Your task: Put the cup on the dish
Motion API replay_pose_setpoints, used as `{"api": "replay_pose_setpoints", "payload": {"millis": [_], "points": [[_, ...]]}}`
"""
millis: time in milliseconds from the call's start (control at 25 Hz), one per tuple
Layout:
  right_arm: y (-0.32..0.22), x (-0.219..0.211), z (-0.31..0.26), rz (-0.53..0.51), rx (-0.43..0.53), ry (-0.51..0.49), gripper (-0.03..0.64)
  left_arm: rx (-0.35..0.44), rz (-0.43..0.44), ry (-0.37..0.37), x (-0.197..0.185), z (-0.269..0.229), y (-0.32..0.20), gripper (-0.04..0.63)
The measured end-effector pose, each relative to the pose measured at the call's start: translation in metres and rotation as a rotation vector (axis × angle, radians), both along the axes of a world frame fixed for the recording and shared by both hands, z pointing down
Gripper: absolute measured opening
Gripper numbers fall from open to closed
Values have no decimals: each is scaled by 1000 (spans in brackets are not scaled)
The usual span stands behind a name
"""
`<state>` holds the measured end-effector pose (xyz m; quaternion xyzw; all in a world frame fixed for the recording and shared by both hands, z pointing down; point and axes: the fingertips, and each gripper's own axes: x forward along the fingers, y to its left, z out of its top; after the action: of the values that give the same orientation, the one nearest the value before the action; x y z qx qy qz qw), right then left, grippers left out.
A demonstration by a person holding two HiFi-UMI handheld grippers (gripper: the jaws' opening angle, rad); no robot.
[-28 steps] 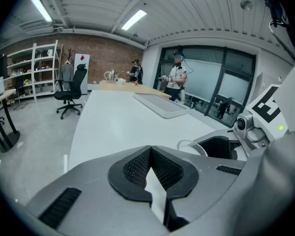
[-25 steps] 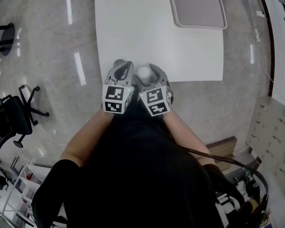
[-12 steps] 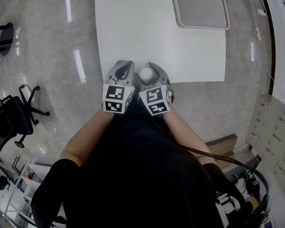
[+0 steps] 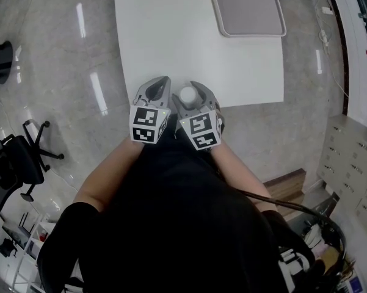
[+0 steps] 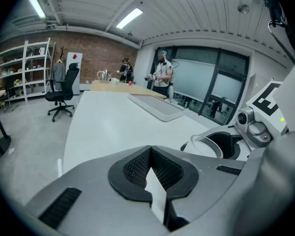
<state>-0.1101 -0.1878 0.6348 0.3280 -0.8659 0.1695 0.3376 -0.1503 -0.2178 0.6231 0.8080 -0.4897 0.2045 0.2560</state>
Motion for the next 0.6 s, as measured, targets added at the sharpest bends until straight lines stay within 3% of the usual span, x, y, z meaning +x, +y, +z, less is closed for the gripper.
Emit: {"api": "replay_pose_setpoints", "payload": {"millis": [600], "points": [[-12, 7, -82, 51, 87, -59, 249, 133, 66, 53, 8, -76, -20, 6]]}}
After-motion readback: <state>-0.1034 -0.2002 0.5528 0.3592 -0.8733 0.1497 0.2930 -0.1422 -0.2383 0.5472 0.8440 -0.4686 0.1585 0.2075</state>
